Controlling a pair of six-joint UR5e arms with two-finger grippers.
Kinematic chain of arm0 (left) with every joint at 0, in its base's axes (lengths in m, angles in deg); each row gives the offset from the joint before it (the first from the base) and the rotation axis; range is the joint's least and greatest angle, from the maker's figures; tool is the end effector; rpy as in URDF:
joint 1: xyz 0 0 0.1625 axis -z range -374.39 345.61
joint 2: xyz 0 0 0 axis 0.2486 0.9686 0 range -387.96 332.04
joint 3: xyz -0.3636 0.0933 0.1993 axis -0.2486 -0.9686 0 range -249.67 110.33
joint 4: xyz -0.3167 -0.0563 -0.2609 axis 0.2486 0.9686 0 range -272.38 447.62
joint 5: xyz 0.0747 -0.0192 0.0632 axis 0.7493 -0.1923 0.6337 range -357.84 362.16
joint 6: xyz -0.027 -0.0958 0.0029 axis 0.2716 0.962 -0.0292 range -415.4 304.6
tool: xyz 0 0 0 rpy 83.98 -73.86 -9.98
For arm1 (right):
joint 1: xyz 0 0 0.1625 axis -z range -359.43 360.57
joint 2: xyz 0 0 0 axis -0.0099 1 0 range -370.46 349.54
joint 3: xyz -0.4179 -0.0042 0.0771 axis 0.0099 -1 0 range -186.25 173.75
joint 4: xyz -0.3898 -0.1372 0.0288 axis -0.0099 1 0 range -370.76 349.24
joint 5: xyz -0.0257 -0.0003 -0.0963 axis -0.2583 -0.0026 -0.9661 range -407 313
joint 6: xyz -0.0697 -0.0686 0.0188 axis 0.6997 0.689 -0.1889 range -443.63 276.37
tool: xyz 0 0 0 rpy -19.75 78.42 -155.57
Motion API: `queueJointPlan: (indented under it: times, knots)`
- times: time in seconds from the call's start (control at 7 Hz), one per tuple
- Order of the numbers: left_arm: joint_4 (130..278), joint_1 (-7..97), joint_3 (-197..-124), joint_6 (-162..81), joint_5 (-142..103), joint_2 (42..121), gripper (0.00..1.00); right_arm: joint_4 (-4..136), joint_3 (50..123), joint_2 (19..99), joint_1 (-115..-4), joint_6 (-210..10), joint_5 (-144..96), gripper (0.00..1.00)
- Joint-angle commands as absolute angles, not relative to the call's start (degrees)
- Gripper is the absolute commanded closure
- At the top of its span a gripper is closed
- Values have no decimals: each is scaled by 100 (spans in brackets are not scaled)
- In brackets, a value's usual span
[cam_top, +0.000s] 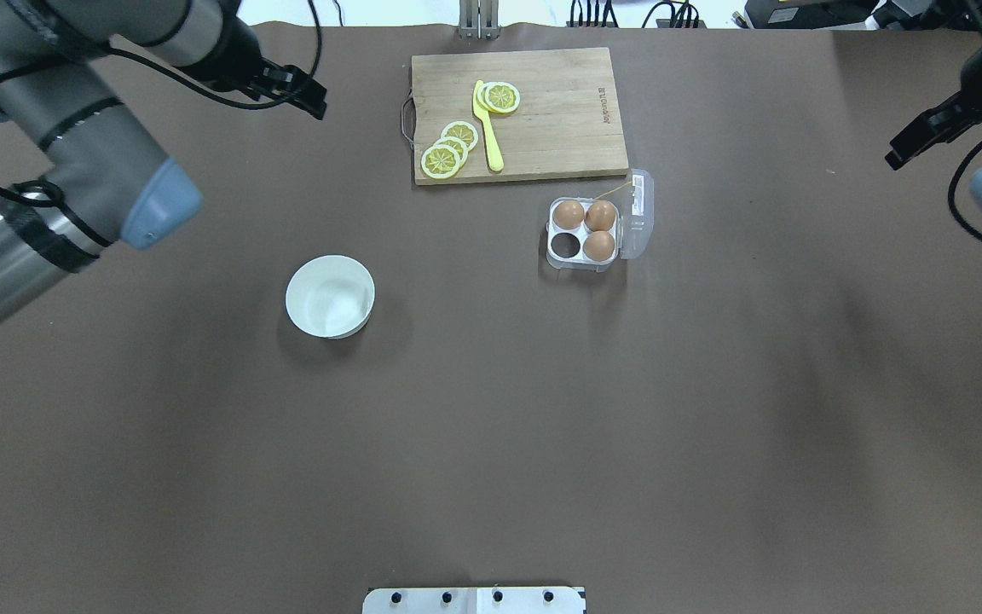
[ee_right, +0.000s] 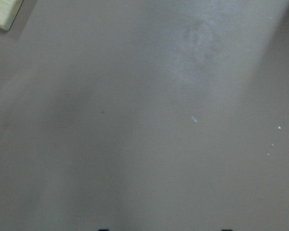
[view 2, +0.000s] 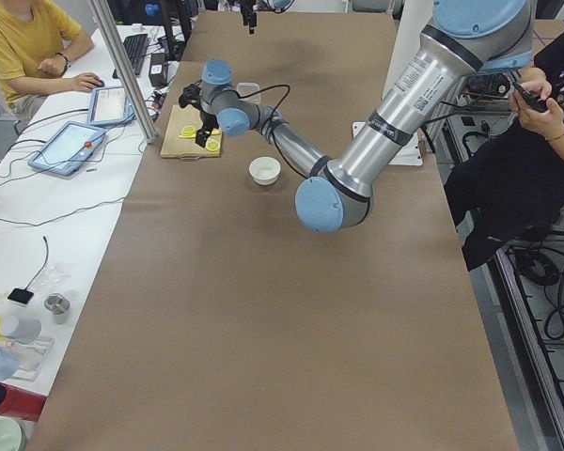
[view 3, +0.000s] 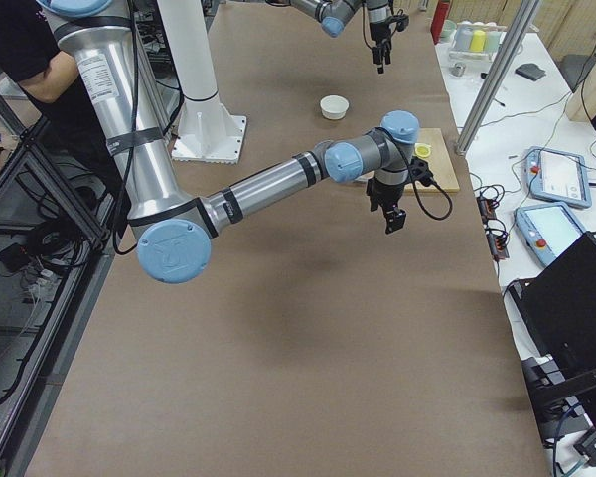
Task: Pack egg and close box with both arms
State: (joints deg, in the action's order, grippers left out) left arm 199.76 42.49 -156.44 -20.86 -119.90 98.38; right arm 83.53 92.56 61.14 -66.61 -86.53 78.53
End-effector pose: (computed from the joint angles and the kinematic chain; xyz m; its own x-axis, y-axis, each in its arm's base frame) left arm 0.3186 -0.6358 0.2567 0.5650 0.4117 -0.7151 0.0109 0.8628 0.5054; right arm -0.1656 -0.5882 0.4222 0.6796 -0.4806 0.5543 0.3232 0.8744 0.3619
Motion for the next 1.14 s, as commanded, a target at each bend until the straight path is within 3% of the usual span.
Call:
queueJointPlan:
  times: [0.0, 0.71, 1.0]
  knots:
    - [19924, 5000, -15817, -3006, -12666, 9308, 2, 8355, 9325, 5942, -5676, -8671, 7315, 48]
    - [19924, 5425, -16160, -3870, -12748, 8560, 2, 8346, 9211, 5109, -4752, -8749, 7306, 47]
    - [19924, 5442, -16265, -3879, -12739, 8445, 2, 8250, 8589, 4520, -4707, -8793, 7219, 47]
